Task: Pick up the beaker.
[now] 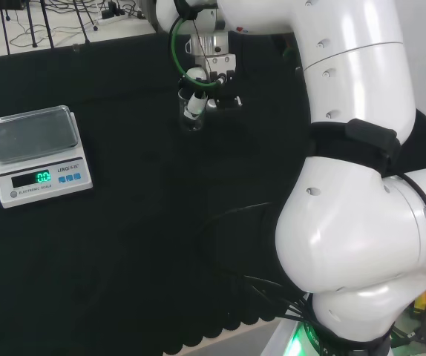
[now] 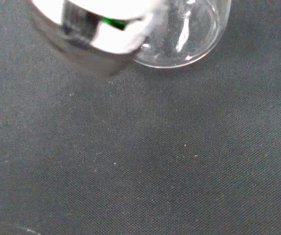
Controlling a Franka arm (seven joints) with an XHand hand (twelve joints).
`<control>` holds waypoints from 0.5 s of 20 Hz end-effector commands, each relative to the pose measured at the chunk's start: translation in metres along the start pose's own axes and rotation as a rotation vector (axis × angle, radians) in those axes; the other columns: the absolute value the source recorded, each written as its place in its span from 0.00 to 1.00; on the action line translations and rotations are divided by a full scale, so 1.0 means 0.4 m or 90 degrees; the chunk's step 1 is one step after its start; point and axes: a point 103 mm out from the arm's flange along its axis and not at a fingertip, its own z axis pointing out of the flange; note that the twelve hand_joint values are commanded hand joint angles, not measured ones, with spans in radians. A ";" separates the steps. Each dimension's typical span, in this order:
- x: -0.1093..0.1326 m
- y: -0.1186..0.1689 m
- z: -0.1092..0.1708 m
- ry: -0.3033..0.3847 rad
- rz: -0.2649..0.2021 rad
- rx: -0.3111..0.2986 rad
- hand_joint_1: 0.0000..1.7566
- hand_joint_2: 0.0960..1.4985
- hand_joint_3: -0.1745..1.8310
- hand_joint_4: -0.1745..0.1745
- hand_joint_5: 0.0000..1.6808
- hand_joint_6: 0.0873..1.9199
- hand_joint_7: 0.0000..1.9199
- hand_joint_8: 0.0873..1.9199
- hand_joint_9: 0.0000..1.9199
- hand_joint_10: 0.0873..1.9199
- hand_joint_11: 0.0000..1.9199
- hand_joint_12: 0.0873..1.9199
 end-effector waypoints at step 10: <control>0.005 0.023 0.002 0.023 -0.009 -0.012 0.62 0.70 0.28 0.03 0.37 0.77 0.31 0.77 0.50 0.63 0.66 0.45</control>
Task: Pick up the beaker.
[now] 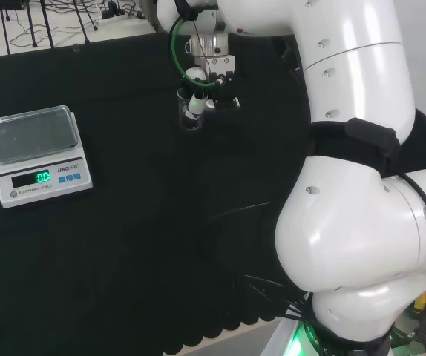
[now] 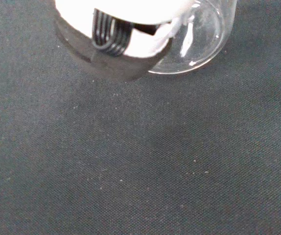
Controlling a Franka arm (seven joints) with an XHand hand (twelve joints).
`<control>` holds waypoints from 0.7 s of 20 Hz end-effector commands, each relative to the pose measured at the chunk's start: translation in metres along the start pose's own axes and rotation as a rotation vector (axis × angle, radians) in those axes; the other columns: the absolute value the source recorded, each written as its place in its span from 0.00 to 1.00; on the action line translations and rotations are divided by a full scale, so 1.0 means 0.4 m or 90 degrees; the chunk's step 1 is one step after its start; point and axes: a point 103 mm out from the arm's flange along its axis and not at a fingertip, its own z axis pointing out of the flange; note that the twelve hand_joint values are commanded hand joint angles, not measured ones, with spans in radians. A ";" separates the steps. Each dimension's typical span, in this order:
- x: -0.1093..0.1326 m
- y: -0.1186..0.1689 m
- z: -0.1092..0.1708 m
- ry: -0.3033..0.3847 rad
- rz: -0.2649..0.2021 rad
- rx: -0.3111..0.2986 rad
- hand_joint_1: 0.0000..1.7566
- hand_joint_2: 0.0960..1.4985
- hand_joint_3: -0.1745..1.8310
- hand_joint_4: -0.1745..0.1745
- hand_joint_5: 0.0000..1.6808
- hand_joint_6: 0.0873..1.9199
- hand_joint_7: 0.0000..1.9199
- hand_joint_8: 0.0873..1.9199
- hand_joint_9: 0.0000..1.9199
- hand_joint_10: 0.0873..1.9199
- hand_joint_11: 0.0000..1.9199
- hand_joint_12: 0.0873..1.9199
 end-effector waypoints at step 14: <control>0.014 -0.055 -0.195 -0.013 -0.028 -0.067 0.61 0.79 0.17 0.00 0.40 0.77 0.33 0.79 0.51 0.64 0.65 0.45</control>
